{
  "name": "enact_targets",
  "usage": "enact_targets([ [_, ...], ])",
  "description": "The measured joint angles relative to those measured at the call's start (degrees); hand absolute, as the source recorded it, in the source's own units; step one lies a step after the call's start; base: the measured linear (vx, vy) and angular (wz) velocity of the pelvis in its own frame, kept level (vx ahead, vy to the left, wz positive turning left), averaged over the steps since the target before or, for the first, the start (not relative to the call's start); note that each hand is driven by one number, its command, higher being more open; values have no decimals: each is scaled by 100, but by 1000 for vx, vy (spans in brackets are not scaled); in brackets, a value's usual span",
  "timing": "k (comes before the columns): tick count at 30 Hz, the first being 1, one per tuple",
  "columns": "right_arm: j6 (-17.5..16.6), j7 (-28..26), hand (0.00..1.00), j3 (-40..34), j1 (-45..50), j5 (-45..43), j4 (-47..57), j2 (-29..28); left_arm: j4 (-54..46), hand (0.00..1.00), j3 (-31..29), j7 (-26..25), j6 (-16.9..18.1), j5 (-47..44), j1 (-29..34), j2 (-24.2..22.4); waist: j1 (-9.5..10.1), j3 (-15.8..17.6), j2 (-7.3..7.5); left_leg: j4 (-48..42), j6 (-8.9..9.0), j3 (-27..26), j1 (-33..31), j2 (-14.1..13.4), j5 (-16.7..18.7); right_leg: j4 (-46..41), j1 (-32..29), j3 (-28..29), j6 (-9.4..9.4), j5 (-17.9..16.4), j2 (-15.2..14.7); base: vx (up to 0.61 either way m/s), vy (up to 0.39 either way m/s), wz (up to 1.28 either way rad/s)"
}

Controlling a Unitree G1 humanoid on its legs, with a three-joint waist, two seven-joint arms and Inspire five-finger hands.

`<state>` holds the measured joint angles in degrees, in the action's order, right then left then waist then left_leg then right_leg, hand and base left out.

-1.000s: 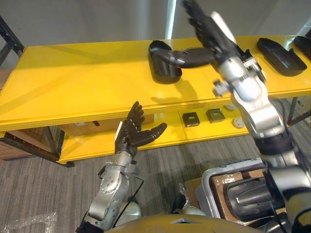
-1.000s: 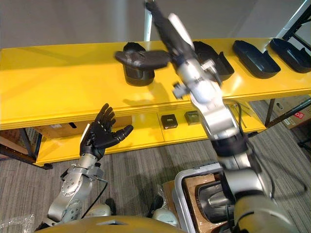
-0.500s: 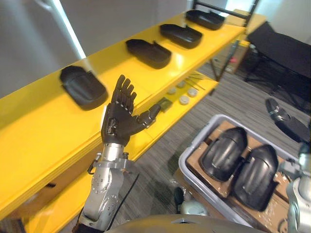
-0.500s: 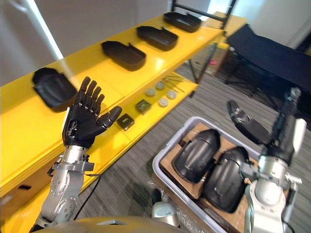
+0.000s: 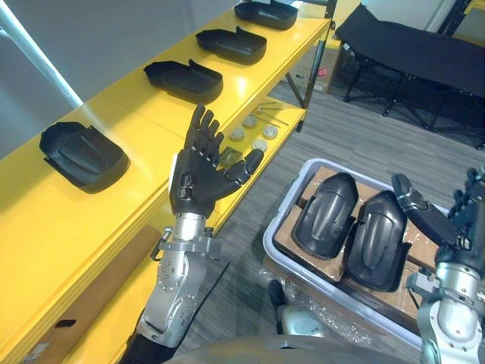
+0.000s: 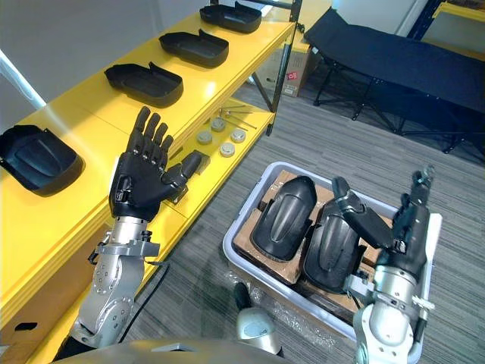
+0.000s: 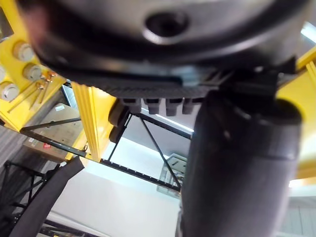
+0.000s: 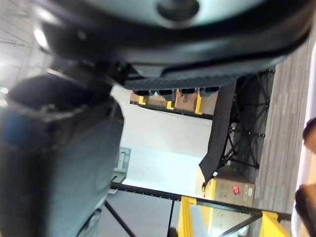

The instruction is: Walk over and take three plastic housings, then place them on the shelf

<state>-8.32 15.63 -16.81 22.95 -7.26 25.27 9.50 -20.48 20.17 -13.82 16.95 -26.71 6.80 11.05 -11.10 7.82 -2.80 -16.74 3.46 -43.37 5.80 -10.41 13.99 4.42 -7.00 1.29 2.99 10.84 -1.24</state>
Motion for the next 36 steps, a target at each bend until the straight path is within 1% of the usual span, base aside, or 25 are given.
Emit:
enact_targets([
  [1, 0, 6, 100, 66, -91, 0, -11, 46, 0, 100, -13, -36, 0, 1, 13, -2, 66, 18, -12, -139, -99, 314, -62, -24, 59, 0, 3, 78, -9, 12, 36, -84, -22, -70],
  [2, 0, 5, 100, 229, -257, 1, -23, 216, -4, 100, -65, -118, 4, 2, 48, -4, 189, 52, -58, -356, -233, 926, -129, -15, 163, -1, 18, 308, -44, 11, 112, -46, -5, -75],
  [3, -2, 3, 100, 314, -376, 1, -24, 310, -5, 100, -97, -151, 11, 7, 62, -2, 246, 71, -91, -471, -267, 1229, -161, -4, 227, -1, 19, 421, -46, 12, 145, -56, 43, -104],
  [4, -3, -3, 100, 449, -515, -3, -46, 503, -29, 100, -116, -227, 15, 7, 90, -7, 372, 125, -151, -543, -242, 1775, -164, 31, 376, -3, 16, 646, -46, 16, 220, -43, 63, -91],
  [6, -12, -9, 100, 668, -783, -93, -335, 608, -237, 100, -177, -228, 26, 98, 293, -55, 413, 110, -279, -466, -156, 2273, -138, 194, 452, -9, -108, 854, -24, 95, 271, -67, 88, -82],
  [11, -3, 21, 100, 810, -796, -568, -684, 504, -278, 100, -219, -91, 29, 291, 256, -39, 433, 153, -254, -98, -79, 2446, -106, 399, 536, -3, -200, 743, 31, 199, 113, -58, 68, 7],
  [14, 16, 284, 100, 1027, -767, -534, -790, 272, -277, 100, -167, 59, 102, 294, 29, -17, 472, 441, -223, -363, -115, 2752, -14, 422, 626, -818, -284, 557, 98, -65, 43, -64, 53, 35],
  [16, 28, 371, 100, 1159, -675, -479, -815, 68, -277, 100, -111, 163, 166, 463, 5, -14, 482, 499, -192, -433, -108, 2817, 44, 428, 709, -1245, -399, 547, 77, -155, 53, -113, 41, 11],
  [17, 21, 373, 100, 1245, -490, -481, -807, -192, -278, 100, -42, 268, 201, 487, 6, 26, 485, 547, -116, -414, -117, 2763, 173, 477, 717, -1370, -366, 606, 77, -154, 44, -198, 72, -26],
  [19, -27, 202, 100, 1349, -78, -577, -745, -546, -279, 100, 7, 453, 245, 474, 56, 53, 495, 600, 50, -466, -190, 2552, 294, 599, 758, -1294, -274, 658, 196, -63, -71, -217, 79, -48],
  [20, -42, 91, 100, 1433, 55, -654, -699, -614, -282, 100, 34, 458, 272, 490, 50, 69, 500, 639, 112, -502, -256, 2374, 258, 569, 739, -1106, -297, 636, 359, 283, -56, -264, 27, -83],
  [21, -47, 10, 100, 1534, 113, -690, -703, -616, -271, 100, 10, 454, 271, 495, 7, 46, 531, 700, 35, -382, -364, 2059, 238, 505, 627, -1203, -367, 308, 304, 375, -89, -390, 26, -98],
  [22, -47, 6, 100, 1580, 82, -717, -709, -567, -254, 100, 11, 452, 270, 481, -31, 100, 520, 721, 44, -245, -440, 1864, 208, 515, 474, -2392, -627, -183, -136, -451, -250, -377, 18, -83],
  [23, -54, 28, 100, 1609, 28, -714, -723, -530, -254, 100, 14, 453, 268, 472, -49, 126, 520, 718, 40, -202, -460, 1828, 162, 512, 405, -3019, -733, -330, -223, -845, -357, -296, 23, -47],
  [24, -134, 216, 100, 1705, -150, -658, -845, -445, -235, 100, 26, 449, 248, 416, -116, 173, 511, 718, 46, -196, -486, 1826, 62, 470, 297, -4092, -827, -470, -293, -1319, -596, -175, -28, -22],
  [25, -229, 425, 100, 1789, -432, -570, -1131, -412, -178, 100, 13, 440, 175, 363, -190, 185, 543, 709, 60, -216, -476, 1829, -48, 403, 218, -4884, -767, -474, -394, -1535, -851, -158, -53, -21],
  [27, -276, 690, 100, 1935, -856, -420, -1572, -395, -128, 100, -31, 441, 144, 189, -190, 183, 611, 699, 69, -217, -417, 1768, -204, 266, 91, -5380, -639, -476, -403, -1676, -1179, -126, -87, -27],
  [29, -287, 848, 100, 2162, -1297, -346, -2083, -430, -87, 100, -223, 479, 100, 117, 15, 170, 842, 647, 142, -363, -295, 1531, -542, 7, -76, -5046, -326, -597, -393, -1669, -1787, -171, -241, -57],
  [30, -287, 839, 100, 2214, -1343, -274, -2137, -461, -78, 100, -279, 507, 96, 35, 101, 164, 890, 633, 165, -530, -287, 1483, -671, -92, -80, -4807, -203, -634, -371, -1658, -1885, -149, -345, -56],
  [31, -287, 814, 100, 2281, -1367, -163, -2154, -494, -54, 100, -375, 511, 89, -29, 201, 151, 935, 627, 171, -851, -287, 1460, -895, -289, -78, -4306, 15, -713, -226, -1576, -1953, -142, -388, -50],
  [32, -286, 718, 100, 2378, -1431, 23, -2204, -497, -7, 100, -544, 487, 90, -69, 330, 120, 980, 619, 187, -1283, -289, 1459, -1217, -603, -76, -3355, 343, -975, 190, -1336, -1951, -242, -611, -107],
  [33, -231, 514, 100, 2465, -1631, 215, -2286, -417, 77, 100, -735, 284, 92, -225, 450, -4, 1101, 608, 176, -1613, -279, 1453, -1485, -1029, -80, -2280, 637, -1439, 993, -1679, -1612, -257, -656, -147],
  [34, -213, 433, 100, 2492, -1716, 255, -2336, -249, 187, 100, -779, 96, 95, -236, 515, -192, 1093, 599, 57, -1604, -178, 1535, -1549, -1299, -155, -1784, 721, -1535, 915, -1749, -1264, -211, -615, -142],
  [35, -213, 411, 100, 2421, -1698, 254, -2350, 2, 390, 100, -696, -8, 83, -252, 540, -434, 998, 577, -125, -1558, -140, 1752, -1562, -1534, -316, -1457, 853, -1532, 714, -1656, -932, -101, -390, -78],
  [36, -213, 383, 100, 2370, -1649, 255, -2397, 105, 432, 100, -619, -4, 78, -287, 618, -511, 926, 559, -155, -1523, -159, 1889, -1542, -1582, -450, -1350, 925, -1523, 634, -1602, -827, -44, -304, -52],
])
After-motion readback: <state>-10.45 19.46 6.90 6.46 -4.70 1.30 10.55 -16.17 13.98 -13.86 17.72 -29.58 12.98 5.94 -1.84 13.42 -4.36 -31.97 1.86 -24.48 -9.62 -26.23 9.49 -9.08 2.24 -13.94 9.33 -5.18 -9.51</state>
